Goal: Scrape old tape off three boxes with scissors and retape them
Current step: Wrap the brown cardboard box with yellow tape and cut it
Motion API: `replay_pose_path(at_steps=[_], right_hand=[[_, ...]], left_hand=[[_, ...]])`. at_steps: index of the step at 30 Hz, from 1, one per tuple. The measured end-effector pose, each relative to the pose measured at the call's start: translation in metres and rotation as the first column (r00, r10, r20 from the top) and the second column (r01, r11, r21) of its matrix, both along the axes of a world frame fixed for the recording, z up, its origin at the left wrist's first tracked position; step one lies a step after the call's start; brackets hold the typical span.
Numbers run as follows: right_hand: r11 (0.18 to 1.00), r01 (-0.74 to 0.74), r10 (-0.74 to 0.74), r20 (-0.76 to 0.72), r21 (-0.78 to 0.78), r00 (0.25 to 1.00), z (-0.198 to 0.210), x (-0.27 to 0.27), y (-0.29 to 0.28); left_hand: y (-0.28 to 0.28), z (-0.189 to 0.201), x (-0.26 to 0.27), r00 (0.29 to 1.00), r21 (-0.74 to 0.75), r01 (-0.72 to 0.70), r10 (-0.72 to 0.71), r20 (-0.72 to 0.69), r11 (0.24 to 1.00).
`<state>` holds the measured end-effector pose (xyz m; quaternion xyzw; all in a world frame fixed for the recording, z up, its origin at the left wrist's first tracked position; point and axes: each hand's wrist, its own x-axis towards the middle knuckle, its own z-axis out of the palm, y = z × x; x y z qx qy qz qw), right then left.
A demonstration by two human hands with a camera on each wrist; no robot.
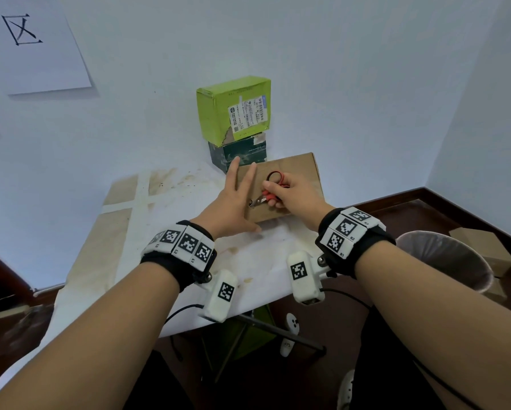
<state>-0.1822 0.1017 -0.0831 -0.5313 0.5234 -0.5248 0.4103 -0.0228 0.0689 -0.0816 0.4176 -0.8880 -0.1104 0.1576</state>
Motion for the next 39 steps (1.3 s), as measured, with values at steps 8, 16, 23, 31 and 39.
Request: replay_pose_path(at_steps=[8,16,23,31,39], right_hand=[[0.999,0.043,-0.043,0.182,0.003,0.982,-0.009,-0.002,0.005],[0.996,0.086,-0.084,0.309,0.008,0.947,-0.014,-0.005,0.009],[0.996,0.080,-0.067,0.344,-0.024,0.937,-0.018,-0.008,0.013],[0.996,0.088,-0.071,0.337,-0.034,0.939,-0.019,-0.010,0.012],[0.986,0.157,-0.122,0.420,-0.050,0.899,-0.018,-0.013,0.015]], left_hand=[[-0.013,-0.007,0.002,0.999,-0.079,-0.010,0.006,-0.043,0.997],[-0.016,-0.008,0.002,0.997,-0.068,-0.001,-0.004,-0.079,0.998],[-0.020,-0.009,0.003,0.996,-0.046,0.006,-0.010,-0.086,0.999],[-0.021,-0.008,0.004,0.994,-0.021,-0.011,0.008,-0.107,1.000],[-0.020,-0.007,0.005,0.993,-0.012,-0.012,0.011,-0.116,1.000]])
